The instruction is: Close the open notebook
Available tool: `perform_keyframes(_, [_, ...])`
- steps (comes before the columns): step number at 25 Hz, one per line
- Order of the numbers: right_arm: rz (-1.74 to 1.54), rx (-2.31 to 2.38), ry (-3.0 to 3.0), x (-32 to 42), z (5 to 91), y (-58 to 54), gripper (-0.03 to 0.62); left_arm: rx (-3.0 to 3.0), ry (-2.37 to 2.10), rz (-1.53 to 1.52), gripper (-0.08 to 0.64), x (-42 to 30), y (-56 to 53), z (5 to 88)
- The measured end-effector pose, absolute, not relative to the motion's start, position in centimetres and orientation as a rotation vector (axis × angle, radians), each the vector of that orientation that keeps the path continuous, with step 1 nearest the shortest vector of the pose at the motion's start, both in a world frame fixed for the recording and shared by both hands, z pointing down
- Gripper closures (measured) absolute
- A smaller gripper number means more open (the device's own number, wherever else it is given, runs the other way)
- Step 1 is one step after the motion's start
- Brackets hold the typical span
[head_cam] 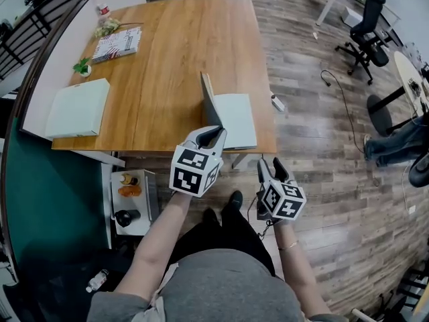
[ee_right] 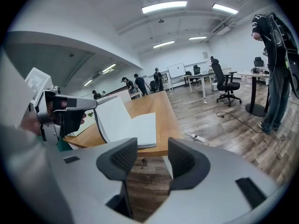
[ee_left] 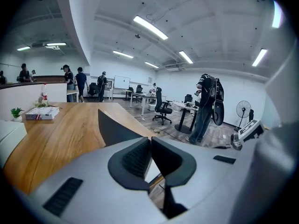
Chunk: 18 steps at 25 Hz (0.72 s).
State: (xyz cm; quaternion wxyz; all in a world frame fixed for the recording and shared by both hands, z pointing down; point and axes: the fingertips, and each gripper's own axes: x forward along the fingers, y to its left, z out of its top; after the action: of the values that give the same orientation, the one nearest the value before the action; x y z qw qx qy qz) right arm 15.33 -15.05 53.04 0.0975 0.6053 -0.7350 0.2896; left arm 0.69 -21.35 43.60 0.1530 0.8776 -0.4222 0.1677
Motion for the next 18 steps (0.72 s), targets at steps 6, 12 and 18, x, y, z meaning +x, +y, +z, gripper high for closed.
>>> perform_keyframes(6, [0.874, 1.790, -2.176, 15.9, 53.3, -15.1, 0.399, 2.513, -1.165, 0.466, 0.523, 2.4, -21.3, 44.0])
perform_keyframes(12, [0.894, 1.796, -2.175, 16.1, 53.5, -14.9, 0.399, 2.509, -1.130, 0.456, 0.523, 3.4, -21.3, 44.4])
perform_keyframes(18, [0.902, 1.808, -2.171, 16.6, 53.6, -14.8, 0.399, 2.510, -1.092, 0.455, 0.525, 4.6, -21.4, 44.8])
